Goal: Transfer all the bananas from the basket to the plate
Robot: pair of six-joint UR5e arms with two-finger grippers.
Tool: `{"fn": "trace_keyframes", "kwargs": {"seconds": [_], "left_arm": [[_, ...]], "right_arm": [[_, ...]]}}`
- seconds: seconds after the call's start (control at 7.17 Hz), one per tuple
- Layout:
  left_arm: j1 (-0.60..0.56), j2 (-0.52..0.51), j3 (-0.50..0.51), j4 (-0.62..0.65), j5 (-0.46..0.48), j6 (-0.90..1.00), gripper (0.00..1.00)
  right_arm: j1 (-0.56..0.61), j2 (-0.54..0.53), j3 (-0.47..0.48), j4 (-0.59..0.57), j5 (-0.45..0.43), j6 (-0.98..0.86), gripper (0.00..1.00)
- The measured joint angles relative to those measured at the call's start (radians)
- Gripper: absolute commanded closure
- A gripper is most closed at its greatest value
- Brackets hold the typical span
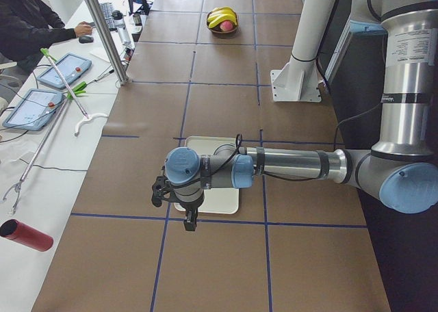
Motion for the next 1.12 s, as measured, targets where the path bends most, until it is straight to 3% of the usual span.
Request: {"fn": "trace_keyframes", "kwargs": {"seconds": [0.28,0.7,1.12], "left_arm": [[-0.001,0.002,-0.009,-0.001,-0.031,0.000,0.00],[-0.001,0.001,-0.013,-0.003,-0.040,-0.008,0.00],[-0.002,0.002,-0.015,-0.006,-0.035,-0.010,0.00]], "right_arm": [[-0.148,0.005,0.059,0.104,-0.071,0.230,0.01],[-0.363,-0.018,0.021,0.480,-0.164,0.656,0.00],[-0.459,-0.044,0.008,0.562,-0.180,0.743,0.01]]}}
